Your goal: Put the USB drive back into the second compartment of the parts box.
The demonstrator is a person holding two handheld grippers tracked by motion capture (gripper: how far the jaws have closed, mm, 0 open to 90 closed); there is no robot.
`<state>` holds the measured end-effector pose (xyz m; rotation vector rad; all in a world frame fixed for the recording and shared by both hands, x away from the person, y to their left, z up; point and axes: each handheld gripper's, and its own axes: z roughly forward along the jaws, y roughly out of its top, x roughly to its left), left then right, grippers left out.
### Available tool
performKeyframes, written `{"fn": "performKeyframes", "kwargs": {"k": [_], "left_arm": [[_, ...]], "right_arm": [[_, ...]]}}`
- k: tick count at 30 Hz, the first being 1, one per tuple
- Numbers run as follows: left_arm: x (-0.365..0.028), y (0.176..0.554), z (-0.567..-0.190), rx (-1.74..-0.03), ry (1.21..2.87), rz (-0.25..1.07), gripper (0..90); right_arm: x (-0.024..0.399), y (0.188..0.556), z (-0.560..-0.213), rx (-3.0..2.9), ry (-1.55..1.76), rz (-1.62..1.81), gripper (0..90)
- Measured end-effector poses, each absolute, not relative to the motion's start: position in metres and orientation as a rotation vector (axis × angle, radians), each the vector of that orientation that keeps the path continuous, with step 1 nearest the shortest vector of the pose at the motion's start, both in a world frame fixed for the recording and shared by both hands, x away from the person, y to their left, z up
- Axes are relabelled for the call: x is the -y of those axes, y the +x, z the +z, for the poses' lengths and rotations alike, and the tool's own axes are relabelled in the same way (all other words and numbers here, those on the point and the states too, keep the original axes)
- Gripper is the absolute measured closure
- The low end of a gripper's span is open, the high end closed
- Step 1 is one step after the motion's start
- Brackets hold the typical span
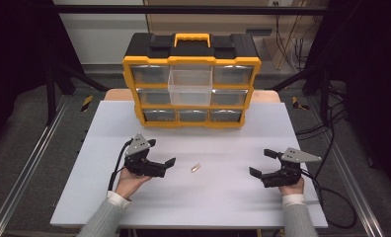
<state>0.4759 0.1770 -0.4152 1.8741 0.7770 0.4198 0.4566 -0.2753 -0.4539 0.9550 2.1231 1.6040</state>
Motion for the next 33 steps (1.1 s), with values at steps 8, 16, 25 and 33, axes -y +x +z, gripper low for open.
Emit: {"fn": "performKeyframes", "kwargs": {"k": [8, 16, 25, 33], "left_arm": [[-0.166, 0.479, -0.411, -0.768, 1.888, 0.419, 0.0], [-0.156, 0.481, -0.411, -0.751, 1.915, 0.416, 0.0], [-0.144, 0.485, -0.411, -0.747, 1.931, 0.407, 0.0], [-0.132, 0.488, -0.413, -0.743, 1.962, 0.402, 0.0]], "right_arm": [[0.275, 0.457, -0.454, -2.126, 0.956, 1.601, 2.3], [0.275, 0.456, -0.454, -2.127, 0.955, 1.600, 2.3], [0.275, 0.457, -0.454, -2.130, 0.956, 1.599, 2.3], [0.275, 0.457, -0.454, -2.129, 0.955, 1.598, 2.3]]}}
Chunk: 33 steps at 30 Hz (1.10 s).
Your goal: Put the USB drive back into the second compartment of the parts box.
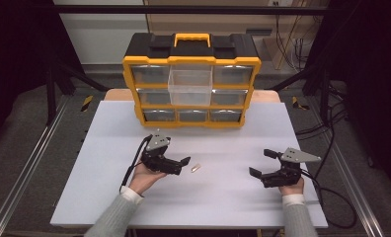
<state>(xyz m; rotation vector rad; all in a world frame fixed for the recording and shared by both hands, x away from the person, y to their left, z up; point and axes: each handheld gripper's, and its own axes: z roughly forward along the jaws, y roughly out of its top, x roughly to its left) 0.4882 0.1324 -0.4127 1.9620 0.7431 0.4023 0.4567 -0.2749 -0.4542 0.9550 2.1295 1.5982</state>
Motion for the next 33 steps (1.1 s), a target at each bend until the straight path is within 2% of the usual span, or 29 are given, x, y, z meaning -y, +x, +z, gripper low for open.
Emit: {"fn": "performKeyframes", "kwargs": {"k": [33], "left_arm": [[-0.096, 0.503, -0.435, -0.770, 2.110, 0.359, 0.0]], "right_arm": [[0.275, 0.457, -0.454, -2.130, 0.953, 1.600, 2.3]]}}
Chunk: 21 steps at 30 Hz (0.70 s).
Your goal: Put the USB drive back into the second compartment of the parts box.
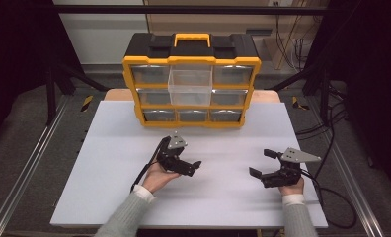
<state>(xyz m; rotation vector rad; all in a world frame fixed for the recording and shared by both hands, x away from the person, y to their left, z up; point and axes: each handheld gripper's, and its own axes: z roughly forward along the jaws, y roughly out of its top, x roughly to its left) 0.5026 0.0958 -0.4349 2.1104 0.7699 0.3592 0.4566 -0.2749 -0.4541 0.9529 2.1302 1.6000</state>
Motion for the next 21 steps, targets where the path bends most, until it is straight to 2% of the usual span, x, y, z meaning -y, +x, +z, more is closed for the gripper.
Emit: {"fn": "performKeyframes", "kwargs": {"k": [21], "left_arm": [[-0.084, 0.508, -0.451, -0.798, 2.214, 0.317, 3.4]], "right_arm": [[0.275, 0.457, -0.454, -2.132, 0.952, 1.600, 2.4]]}}
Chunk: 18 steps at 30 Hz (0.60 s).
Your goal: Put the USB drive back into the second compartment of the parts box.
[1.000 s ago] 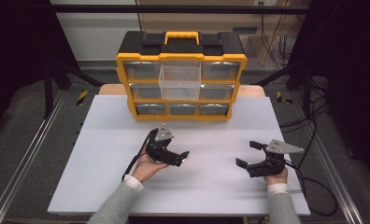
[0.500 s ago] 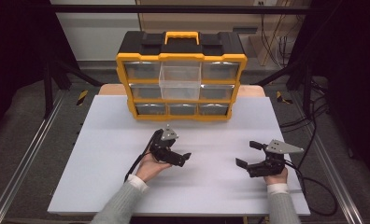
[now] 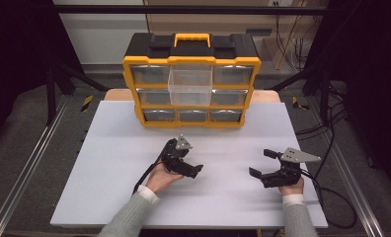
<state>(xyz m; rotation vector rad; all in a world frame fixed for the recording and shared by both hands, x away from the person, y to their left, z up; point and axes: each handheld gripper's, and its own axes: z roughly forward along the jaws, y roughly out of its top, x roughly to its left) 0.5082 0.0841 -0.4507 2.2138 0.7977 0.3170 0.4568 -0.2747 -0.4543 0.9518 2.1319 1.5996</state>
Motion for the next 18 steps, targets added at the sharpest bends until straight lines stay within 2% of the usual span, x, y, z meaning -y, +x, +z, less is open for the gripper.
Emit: {"fn": "performKeyframes", "kwargs": {"k": [6, 18], "left_arm": [[-0.0821, 0.5088, -0.4543, -0.805, 2.247, 0.313, 5.3], [-0.0778, 0.5090, -0.4604, -0.809, 2.300, 0.280, 17.2]], "right_arm": [[0.2746, 0.4569, -0.4544, -2.132, 0.951, 1.599, 2.4], [0.2746, 0.4569, -0.4544, -2.132, 0.951, 1.599, 2.3]]}}
